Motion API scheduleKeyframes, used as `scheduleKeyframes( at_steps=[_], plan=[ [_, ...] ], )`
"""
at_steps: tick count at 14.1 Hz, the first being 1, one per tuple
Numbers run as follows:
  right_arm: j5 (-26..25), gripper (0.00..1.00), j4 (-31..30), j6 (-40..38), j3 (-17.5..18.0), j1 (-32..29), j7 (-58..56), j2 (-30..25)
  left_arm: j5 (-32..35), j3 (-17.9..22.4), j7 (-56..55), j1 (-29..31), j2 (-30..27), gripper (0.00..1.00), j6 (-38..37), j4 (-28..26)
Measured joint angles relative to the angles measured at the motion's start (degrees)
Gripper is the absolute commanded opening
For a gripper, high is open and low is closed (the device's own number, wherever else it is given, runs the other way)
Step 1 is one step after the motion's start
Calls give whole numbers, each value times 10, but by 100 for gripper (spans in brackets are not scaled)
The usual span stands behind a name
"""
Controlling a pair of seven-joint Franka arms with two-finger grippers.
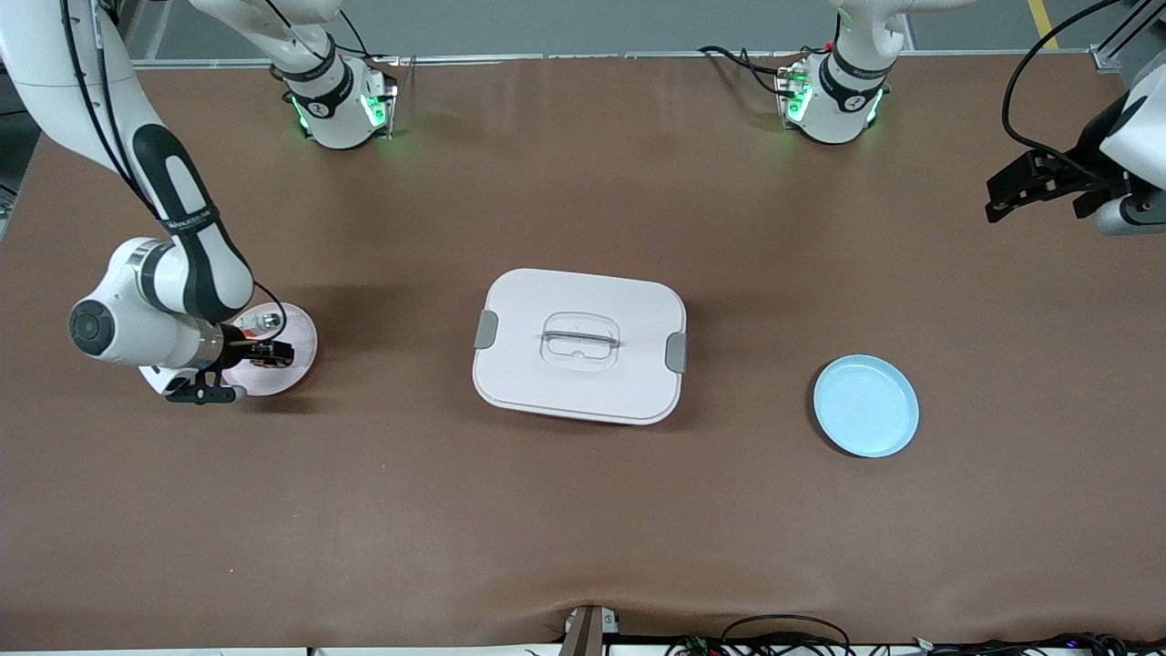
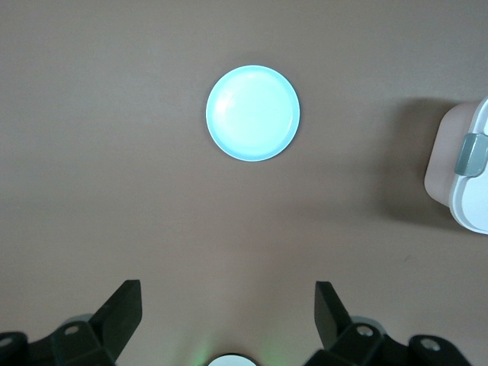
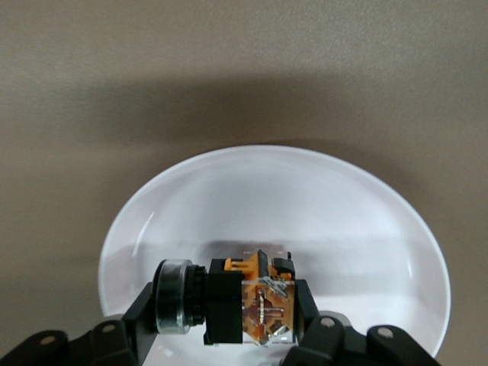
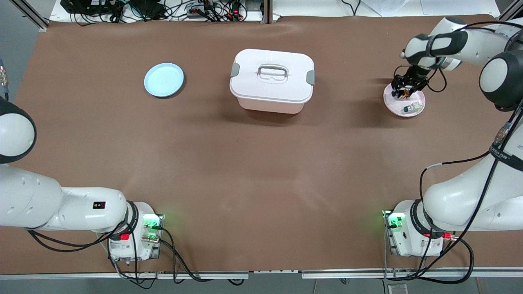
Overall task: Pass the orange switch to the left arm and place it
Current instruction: 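Close the right gripper on the orange switch, then lift the switch over the box with the right gripper while the left gripper approaches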
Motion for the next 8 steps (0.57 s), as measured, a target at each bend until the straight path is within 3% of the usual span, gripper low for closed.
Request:
scheduleKeyframes(
  at_steps=[2, 8],
  plan=[
    [8, 0, 35, -67, 4, 5, 54, -9, 0, 0, 0, -1, 0, 100, 0, 0],
    [119, 0, 92, -215, 9, 45, 211, -54, -24, 0, 0, -1, 1, 100, 0, 0]
  ],
)
